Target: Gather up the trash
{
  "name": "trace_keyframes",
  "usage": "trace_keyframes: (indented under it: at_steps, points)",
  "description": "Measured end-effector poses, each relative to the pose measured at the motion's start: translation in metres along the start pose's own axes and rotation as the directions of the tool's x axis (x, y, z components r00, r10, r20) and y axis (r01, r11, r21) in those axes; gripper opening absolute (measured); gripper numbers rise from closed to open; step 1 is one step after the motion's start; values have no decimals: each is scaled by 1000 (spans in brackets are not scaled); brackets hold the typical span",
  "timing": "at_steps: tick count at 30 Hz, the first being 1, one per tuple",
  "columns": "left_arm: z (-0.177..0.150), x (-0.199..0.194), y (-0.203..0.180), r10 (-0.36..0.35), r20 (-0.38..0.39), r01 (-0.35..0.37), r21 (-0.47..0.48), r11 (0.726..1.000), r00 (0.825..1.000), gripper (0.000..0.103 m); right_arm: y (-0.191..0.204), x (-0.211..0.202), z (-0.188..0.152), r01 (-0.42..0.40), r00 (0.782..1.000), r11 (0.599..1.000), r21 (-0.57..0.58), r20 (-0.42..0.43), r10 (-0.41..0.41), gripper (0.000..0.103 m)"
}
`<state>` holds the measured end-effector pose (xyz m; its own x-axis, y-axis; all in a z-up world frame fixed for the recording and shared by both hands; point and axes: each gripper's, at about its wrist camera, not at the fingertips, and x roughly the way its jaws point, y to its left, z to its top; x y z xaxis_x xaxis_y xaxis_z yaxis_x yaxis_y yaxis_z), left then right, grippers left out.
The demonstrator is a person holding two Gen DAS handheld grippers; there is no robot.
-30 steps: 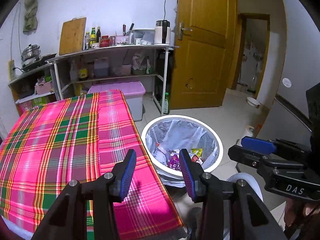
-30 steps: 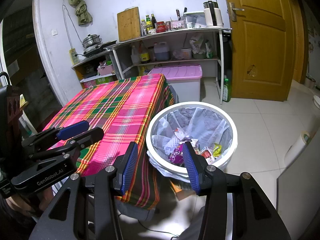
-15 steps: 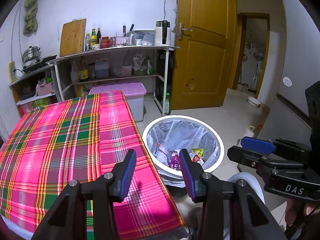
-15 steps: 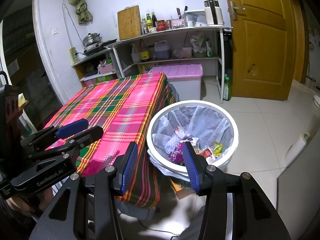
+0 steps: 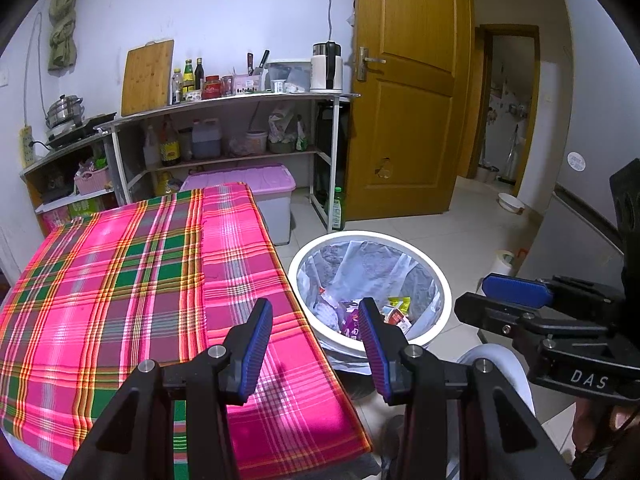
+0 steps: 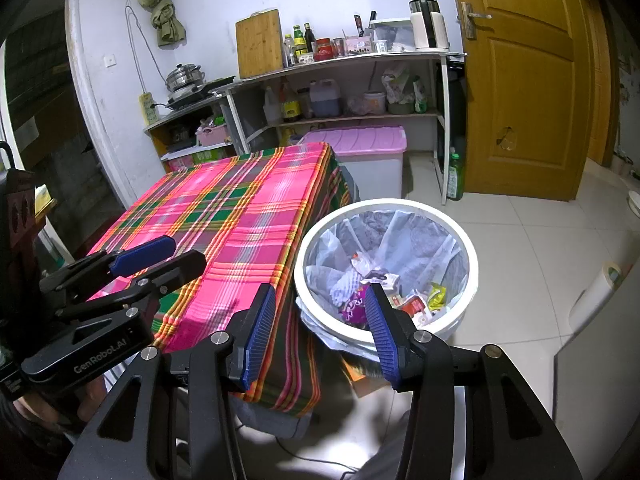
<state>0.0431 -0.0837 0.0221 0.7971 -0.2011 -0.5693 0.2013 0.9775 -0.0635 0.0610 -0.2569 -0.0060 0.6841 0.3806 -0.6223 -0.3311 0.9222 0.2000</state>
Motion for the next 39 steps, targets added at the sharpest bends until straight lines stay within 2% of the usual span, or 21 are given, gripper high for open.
trace_keyframes:
  at_steps: [39]
  points:
    - [-1,2,12,8,-11,-8,-9,1000,1000,44,-1,1,-1,2,1000,1000,0,-5,-2,48]
